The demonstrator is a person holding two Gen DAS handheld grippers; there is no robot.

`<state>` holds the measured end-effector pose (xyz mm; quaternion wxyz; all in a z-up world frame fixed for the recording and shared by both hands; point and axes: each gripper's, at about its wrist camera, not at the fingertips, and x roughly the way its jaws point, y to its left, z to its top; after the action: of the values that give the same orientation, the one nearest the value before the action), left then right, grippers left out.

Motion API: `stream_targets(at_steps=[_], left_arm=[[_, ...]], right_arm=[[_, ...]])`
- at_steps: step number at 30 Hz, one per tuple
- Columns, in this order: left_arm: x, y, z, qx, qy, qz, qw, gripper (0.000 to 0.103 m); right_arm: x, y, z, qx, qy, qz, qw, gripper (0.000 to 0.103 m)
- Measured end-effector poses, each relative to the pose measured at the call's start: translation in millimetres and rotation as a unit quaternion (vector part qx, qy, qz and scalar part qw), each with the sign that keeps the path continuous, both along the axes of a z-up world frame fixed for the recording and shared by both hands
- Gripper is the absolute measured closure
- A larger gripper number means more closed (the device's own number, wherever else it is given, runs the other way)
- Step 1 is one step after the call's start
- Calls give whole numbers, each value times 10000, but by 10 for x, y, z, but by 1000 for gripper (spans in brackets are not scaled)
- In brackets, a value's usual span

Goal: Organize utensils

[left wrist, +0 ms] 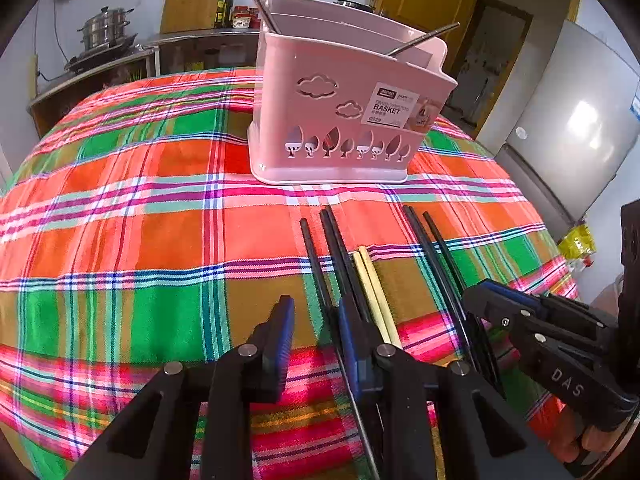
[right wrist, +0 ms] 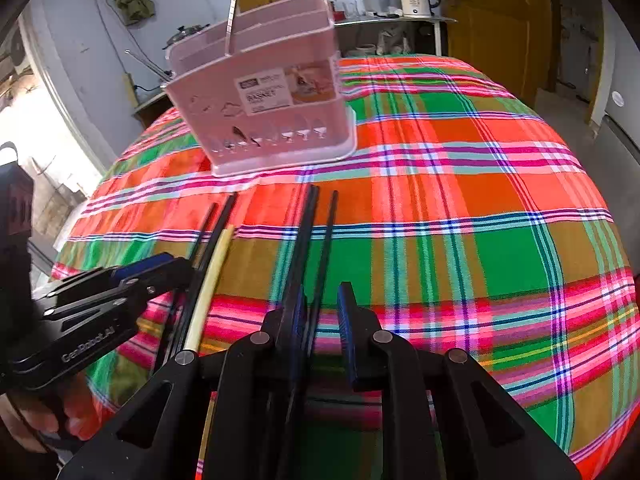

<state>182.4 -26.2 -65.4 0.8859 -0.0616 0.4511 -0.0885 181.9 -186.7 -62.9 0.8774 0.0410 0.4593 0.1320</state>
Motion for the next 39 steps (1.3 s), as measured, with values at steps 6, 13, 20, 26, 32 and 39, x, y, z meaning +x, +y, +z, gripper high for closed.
stream_targets(at_steps=[6,13,20,26,32,39], left_arm=[[-4,18,-7,209,-34,28,9998,94],[-233,310,-7,142,-30,209,9997,98],[-369,632,-1,-191,181,350,9990,98],[-113,559,14,-31,321,154,9994,97],[134,492,31,230,472,-171,9985,94],[191,410,38,606,544,-318,9962,98]], right_arm=[[47,50,-5,-235,-22,32,9997,90],[-85,-110,2,-269,53,-30,9996,96],[-169,-224,32,-201,226,-44,9995,95],[60,-152,25,-296,303,-2,9991,95],[261,-136,24,-226,471,17,9986,95],[367,-77,20,-261,565,148,9980,98]])
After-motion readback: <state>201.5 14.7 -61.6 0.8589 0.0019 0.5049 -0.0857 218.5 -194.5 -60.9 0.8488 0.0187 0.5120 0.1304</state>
